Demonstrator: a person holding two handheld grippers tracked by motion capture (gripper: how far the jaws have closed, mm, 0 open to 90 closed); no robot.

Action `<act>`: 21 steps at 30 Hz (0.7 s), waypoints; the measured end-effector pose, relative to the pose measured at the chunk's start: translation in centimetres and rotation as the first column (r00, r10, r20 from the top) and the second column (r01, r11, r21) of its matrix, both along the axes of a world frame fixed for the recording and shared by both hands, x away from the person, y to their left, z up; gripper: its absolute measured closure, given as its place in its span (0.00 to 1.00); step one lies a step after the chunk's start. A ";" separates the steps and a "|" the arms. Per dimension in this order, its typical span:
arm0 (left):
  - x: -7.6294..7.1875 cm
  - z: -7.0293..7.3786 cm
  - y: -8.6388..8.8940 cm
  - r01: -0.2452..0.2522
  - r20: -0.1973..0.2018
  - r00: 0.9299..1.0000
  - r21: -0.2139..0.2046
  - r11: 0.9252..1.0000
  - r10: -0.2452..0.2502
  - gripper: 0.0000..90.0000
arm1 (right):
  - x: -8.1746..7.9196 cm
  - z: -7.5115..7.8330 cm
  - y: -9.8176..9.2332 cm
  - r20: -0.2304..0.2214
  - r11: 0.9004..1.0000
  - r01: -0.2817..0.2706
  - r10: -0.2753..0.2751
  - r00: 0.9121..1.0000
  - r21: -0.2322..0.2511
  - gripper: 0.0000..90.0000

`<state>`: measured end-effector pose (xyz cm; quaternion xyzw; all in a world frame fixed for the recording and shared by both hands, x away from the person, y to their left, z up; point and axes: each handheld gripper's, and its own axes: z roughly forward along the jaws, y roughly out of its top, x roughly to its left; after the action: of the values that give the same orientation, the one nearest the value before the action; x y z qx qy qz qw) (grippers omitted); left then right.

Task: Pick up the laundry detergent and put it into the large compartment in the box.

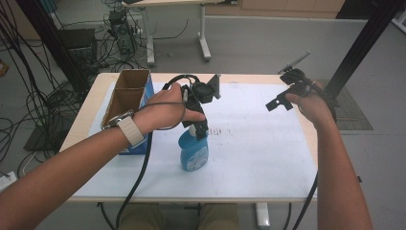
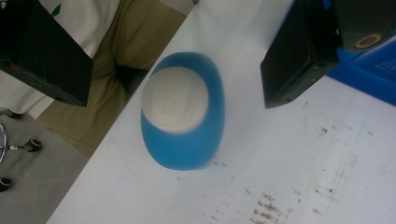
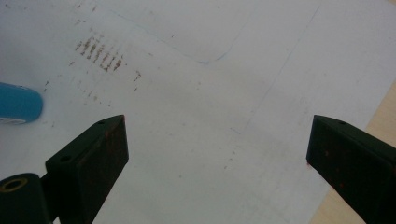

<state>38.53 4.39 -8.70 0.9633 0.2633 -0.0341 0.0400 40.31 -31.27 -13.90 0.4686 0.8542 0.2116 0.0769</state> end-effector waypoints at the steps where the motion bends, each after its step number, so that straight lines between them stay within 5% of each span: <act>1: 0.0 0.0 0.0 -0.002 0.002 1.000 -0.001 1.000 0.002 0.11 | 0.0 0.0 0.0 -0.001 1.000 0.000 0.000 1.000 0.000 0.06; 21: -0.4 -2.6 0.2 0.003 -0.001 1.000 -0.006 1.000 -0.003 0.11 | 0.1 -0.1 0.2 -0.002 1.000 -0.001 0.001 1.000 0.001 0.06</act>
<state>38.13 4.58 -11.35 0.9635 0.2619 -0.0354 0.0425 40.46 -31.05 -14.04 0.4682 0.8546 0.2115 0.0757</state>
